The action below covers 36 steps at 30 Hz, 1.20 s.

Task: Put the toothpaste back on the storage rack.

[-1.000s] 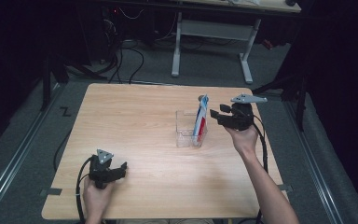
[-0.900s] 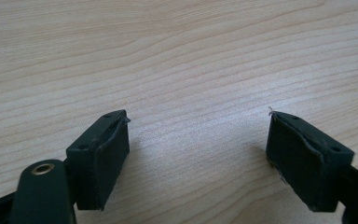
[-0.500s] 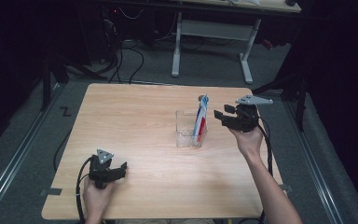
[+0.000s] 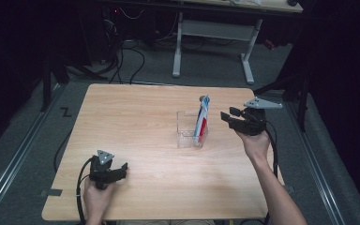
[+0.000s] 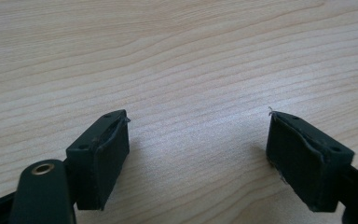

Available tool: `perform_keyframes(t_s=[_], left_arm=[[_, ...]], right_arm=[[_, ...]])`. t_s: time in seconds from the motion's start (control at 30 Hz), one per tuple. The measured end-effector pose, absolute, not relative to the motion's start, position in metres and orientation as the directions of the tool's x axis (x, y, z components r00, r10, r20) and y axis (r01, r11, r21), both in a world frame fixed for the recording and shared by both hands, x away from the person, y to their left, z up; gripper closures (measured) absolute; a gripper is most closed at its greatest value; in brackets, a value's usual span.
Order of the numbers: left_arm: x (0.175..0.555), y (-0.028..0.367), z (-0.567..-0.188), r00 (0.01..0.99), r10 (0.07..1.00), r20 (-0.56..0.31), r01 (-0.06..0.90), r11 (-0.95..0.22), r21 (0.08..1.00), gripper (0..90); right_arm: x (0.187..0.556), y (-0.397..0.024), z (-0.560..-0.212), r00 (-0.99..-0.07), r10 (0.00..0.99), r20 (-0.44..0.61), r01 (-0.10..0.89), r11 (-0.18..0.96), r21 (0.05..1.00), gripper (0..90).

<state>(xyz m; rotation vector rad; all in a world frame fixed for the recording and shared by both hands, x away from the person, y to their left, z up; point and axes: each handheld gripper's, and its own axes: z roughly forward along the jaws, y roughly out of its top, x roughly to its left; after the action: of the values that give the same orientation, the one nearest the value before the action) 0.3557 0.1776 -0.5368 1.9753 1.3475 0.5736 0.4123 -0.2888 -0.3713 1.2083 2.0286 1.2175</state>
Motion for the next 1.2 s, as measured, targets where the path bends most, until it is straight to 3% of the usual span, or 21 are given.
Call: perform_keyframes(t_s=[0.43,0.8,1.2], left_arm=[[0.356,0.178,-0.537,0.370,0.929,-0.013,0.634,-0.243,0.734,21.4],[0.356,0.178,-0.537,0.370,0.929,-0.013,0.635,-0.243,0.734,21.4],[0.356,0.178,-0.537,0.370,0.929,-0.012,0.634,-0.243,0.734,21.4]], right_arm=[[0.405,-0.305,-0.374,-0.499,0.863,0.079,0.464,0.188,0.866,54.4],[0.397,-0.314,-0.371,-0.488,0.869,0.078,0.448,0.173,0.877,46.4],[0.386,-0.328,-0.374,-0.475,0.874,0.105,0.450,0.139,0.882,45.0]])
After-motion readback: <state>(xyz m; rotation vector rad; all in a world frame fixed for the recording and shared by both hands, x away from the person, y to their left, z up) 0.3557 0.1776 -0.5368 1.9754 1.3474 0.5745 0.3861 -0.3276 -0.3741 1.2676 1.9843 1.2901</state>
